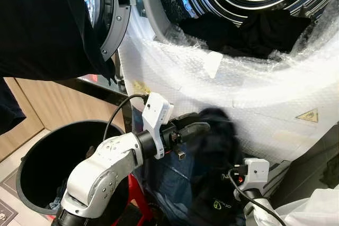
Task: Clothes washing
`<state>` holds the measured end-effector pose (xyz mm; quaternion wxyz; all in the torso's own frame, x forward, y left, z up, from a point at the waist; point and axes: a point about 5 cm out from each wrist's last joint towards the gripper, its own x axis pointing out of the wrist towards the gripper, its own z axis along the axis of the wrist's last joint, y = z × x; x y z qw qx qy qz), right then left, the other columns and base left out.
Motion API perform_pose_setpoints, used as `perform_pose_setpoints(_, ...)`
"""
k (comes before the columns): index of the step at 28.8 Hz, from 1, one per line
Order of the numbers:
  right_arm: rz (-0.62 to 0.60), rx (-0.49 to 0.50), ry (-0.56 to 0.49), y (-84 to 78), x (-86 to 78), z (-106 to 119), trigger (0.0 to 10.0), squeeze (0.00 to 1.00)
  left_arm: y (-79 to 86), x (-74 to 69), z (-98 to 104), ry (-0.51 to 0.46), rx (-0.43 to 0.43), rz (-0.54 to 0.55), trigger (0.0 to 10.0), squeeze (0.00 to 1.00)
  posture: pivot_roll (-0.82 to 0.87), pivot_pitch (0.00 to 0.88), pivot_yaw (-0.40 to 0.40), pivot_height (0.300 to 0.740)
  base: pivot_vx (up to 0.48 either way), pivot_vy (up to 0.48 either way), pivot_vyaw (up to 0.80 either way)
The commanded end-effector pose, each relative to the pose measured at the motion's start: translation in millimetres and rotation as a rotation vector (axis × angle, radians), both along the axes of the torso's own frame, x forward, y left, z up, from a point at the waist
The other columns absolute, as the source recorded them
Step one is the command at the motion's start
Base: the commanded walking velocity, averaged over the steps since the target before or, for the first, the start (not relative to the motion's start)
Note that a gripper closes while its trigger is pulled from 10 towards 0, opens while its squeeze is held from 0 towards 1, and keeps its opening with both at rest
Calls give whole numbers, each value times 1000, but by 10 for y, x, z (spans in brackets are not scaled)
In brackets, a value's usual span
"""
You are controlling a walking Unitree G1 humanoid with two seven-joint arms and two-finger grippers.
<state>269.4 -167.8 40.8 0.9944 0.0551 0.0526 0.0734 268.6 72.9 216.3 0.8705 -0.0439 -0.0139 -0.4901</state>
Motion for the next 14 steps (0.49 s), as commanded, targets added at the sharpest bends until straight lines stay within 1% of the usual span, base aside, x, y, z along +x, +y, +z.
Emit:
perform_pose_setpoints(1,-10,-8,-35,-19,40,64,0,0,76,-26,-32,-14,81,19,10000,1000,-23,0,15,740,0,0,0)
perform_pose_setpoints(3,-13,-11,-48,-36,49,91,0,0,138,-5,-66,-18,126,52,10000,1000,-24,0,14,740,0,0,0)
perform_pose_setpoints(4,-16,-2,-61,-53,51,117,0,0,177,24,-84,-25,155,89,10000,1000,-24,0,14,740,0,0,0)
perform_pose_setpoints(5,-16,-2,-61,-53,51,117,0,0,177,24,-84,-25,155,89,10000,1000,-24,0,14,740,0,0,0)
perform_pose_setpoints(6,-5,7,-79,-73,45,155,0,0,243,91,-117,-23,177,172,10000,1000,-25,0,15,740,0,0,0)
perform_pose_setpoints(7,5,12,-93,-86,40,183,0,0,292,136,-141,-21,191,231,10000,1000,-24,0,14,740,0,0,0)
perform_pose_setpoints(8,26,18,-104,-95,27,212,0,0,367,206,-172,-18,205,326,10000,1000,-24,0,13,740,0,0,0)
perform_pose_setpoints(9,67,23,-115,-102,-1,253,0,0,501,304,-219,-14,208,474,10000,1000,-24,0,12,740,0,0,0)
perform_pose_setpoints(10,85,24,-120,-104,-15,268,0,0,560,339,-238,-13,205,532,10000,1000,-24,0,12,740,0,0,0)
perform_pose_setpoints(12,157,16,-119,-87,-69,300,0,0,738,405,-265,-44,220,691,10000,1000,-30,4,7,740,0,0,0)
perform_pose_setpoints(13,192,24,-120,-62,-102,319,0,0,826,418,-286,-28,185,758,10000,86,-31,8,7,740,0,0,0)
perform_pose_setpoints(14,201,27,-121,-55,-110,325,0,0,848,419,-292,-22,175,773,10000,86,-32,14,5,740,0,0,0)
